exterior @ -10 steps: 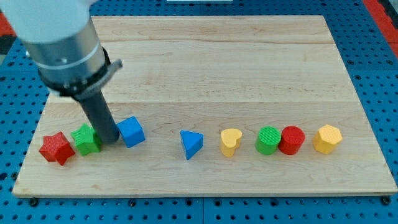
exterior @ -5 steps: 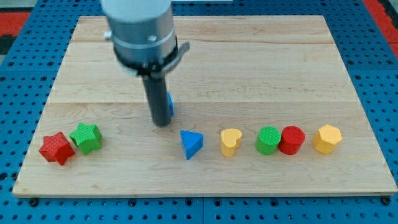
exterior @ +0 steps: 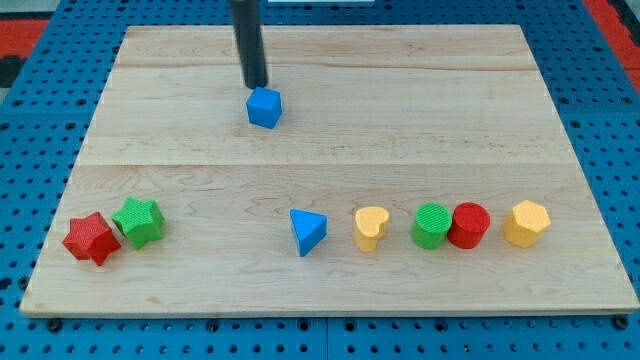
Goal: Place the blue cube at the top left of the board
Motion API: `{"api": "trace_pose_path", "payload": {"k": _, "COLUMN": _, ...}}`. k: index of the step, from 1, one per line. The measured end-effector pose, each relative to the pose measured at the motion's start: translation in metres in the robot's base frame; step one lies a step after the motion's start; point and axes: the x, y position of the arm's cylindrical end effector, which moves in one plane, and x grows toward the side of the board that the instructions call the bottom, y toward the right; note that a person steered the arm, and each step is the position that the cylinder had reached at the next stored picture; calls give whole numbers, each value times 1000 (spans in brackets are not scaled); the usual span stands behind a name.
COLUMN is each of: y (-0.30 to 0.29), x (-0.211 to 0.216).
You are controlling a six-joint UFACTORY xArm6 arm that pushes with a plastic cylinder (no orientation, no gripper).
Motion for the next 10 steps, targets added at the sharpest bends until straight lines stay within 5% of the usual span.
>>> {"api": "trace_pose_path", "payload": {"k": 2, "y": 93, "x": 17}}
{"api": "trace_pose_path", "payload": {"k": 3, "y": 72, "x": 55}}
{"api": "trace_pose_path", "payload": {"k": 5, "y": -44, "x": 45}}
{"api": "trace_pose_path", "payload": {"k": 6, "y": -42, "x": 80}}
{"api": "trace_pose_path", "payload": {"k": 10, "y": -123, "x": -48}}
